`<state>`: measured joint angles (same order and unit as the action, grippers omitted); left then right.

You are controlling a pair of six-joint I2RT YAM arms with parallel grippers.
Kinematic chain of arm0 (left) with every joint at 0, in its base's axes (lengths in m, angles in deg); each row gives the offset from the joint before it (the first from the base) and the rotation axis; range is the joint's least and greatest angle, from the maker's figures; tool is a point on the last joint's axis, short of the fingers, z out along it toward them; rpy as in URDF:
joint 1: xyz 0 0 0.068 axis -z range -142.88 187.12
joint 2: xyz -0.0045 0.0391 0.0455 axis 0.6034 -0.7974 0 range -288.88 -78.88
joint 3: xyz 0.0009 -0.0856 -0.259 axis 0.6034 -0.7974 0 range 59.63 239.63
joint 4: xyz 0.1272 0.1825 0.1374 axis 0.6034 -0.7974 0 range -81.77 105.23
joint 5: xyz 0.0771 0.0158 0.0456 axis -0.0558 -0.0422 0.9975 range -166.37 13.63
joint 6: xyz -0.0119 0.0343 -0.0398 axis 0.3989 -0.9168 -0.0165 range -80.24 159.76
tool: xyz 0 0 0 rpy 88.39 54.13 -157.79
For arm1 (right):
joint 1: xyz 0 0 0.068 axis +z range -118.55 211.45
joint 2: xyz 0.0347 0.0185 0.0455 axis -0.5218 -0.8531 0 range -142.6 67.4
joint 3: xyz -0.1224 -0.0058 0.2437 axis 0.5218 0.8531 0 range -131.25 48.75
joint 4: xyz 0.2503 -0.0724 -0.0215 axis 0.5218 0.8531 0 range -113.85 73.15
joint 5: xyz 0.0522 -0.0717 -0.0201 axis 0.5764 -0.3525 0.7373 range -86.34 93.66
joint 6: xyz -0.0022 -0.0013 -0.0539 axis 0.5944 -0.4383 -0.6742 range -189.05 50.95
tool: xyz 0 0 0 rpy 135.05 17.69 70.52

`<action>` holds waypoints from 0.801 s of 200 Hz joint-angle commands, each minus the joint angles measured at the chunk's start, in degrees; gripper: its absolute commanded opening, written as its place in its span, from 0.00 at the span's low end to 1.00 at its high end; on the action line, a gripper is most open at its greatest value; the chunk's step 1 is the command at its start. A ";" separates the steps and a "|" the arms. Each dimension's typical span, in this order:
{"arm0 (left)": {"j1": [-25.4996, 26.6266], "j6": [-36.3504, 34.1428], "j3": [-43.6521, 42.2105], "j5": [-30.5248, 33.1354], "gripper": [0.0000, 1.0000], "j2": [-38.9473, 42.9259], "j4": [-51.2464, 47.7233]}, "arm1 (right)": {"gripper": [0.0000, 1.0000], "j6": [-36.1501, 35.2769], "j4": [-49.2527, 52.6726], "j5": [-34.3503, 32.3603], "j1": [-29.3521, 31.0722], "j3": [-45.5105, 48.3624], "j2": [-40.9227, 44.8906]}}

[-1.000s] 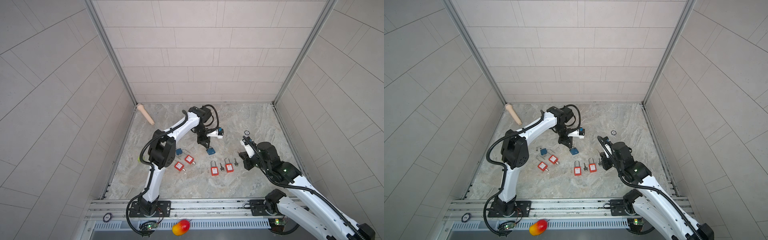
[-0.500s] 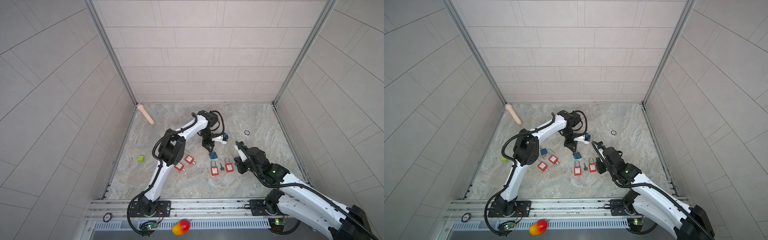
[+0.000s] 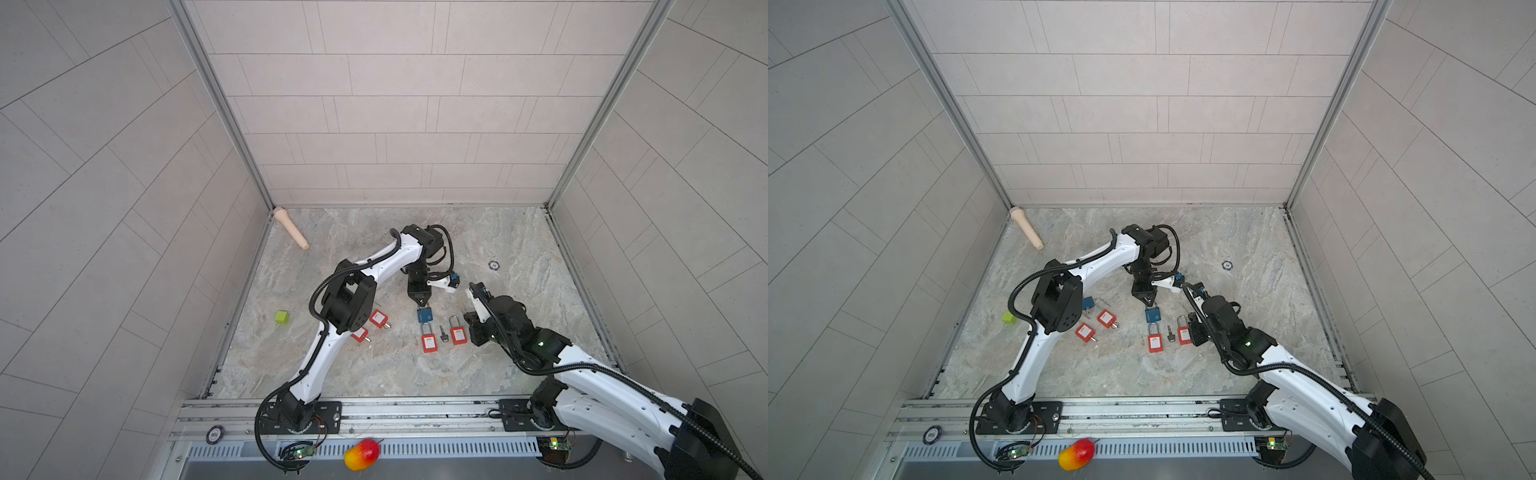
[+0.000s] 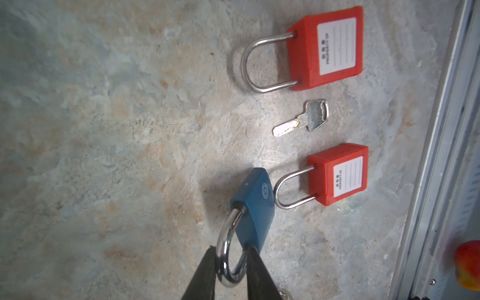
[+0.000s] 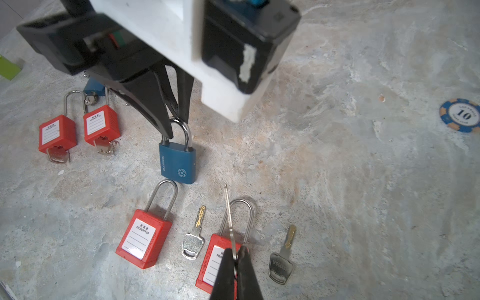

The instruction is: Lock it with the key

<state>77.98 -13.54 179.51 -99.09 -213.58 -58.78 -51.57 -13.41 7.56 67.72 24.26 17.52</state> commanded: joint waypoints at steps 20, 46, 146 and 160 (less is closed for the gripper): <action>1.02 0.85 1.37 3.97 0.38 -0.41 3.81 | 0.00 1.29 -0.76 -3.24 0.99 -1.12 -2.47; 0.98 2.96 3.34 8.19 0.43 -0.04 6.08 | 0.00 2.02 0.41 -5.25 1.50 -2.72 -4.68; -21.74 34.39 -29.95 -3.64 0.43 29.04 44.35 | 0.00 3.62 14.38 -11.20 7.23 -20.43 -21.26; -25.05 40.58 -39.56 -6.41 0.43 35.60 52.89 | 0.00 3.54 17.85 -10.61 7.28 -24.23 -27.18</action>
<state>56.36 13.76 150.96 -98.13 -187.35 -22.87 -49.26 -3.05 -1.55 74.89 4.65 -2.66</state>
